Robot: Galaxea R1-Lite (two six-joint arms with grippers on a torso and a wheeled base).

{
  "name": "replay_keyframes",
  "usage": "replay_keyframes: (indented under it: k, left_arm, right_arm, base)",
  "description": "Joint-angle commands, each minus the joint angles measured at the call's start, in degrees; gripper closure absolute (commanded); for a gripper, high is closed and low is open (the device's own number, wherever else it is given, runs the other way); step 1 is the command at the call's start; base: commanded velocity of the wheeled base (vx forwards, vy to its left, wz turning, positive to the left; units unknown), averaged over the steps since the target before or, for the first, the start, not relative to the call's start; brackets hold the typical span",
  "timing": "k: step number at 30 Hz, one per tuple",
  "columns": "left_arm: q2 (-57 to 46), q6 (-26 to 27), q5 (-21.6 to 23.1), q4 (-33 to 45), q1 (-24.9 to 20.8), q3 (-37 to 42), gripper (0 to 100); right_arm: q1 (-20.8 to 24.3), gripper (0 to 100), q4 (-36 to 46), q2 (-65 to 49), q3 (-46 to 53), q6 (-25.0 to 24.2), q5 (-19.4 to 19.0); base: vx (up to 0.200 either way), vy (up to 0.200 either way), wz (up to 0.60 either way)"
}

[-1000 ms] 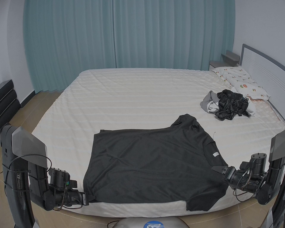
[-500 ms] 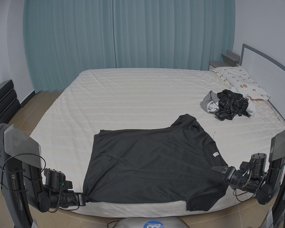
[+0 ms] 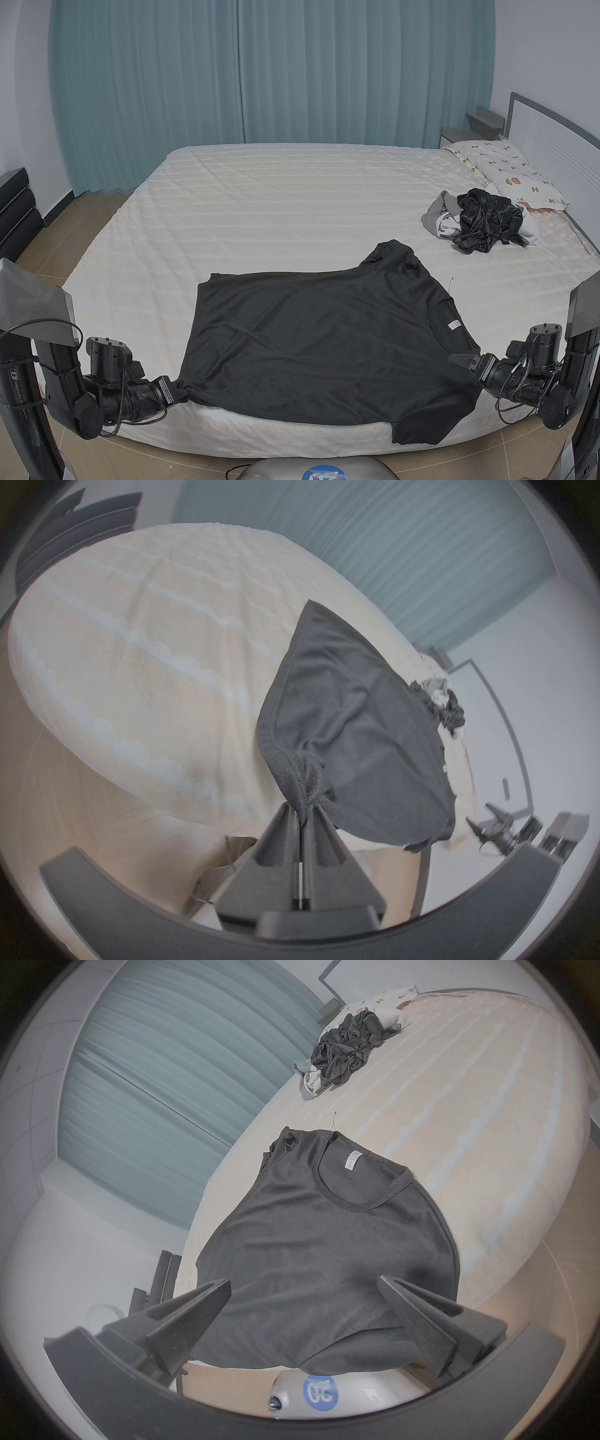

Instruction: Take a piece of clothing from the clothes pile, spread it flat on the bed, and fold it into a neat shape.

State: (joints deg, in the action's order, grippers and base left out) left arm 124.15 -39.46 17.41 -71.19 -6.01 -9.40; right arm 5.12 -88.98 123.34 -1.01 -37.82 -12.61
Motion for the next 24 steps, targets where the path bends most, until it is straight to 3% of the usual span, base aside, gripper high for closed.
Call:
replay_keyframes:
  k: [1,8,24]
  left_arm:
    - [-0.3,-2.7,0.2,0.0,-0.4,-1.6,100]
    - [-0.1,-4.0,1.1,-0.1,-0.2,-1.7,100]
    - [0.0,-5.3,1.2,-0.1,-0.2,-1.9,100]
  right_arm:
    - [-2.7,0,-0.5,3.4,1.0,2.8,0.0]
    - [-7.2,0,2.0,4.7,1.0,6.0,-0.1]
    - [-6.6,0,0.3,10.9,-0.1,8.5,-0.6]
  base:
    - [0.000,0.000,0.00]
    - [0.000,0.000,0.00]
    - [0.000,0.000,0.00]
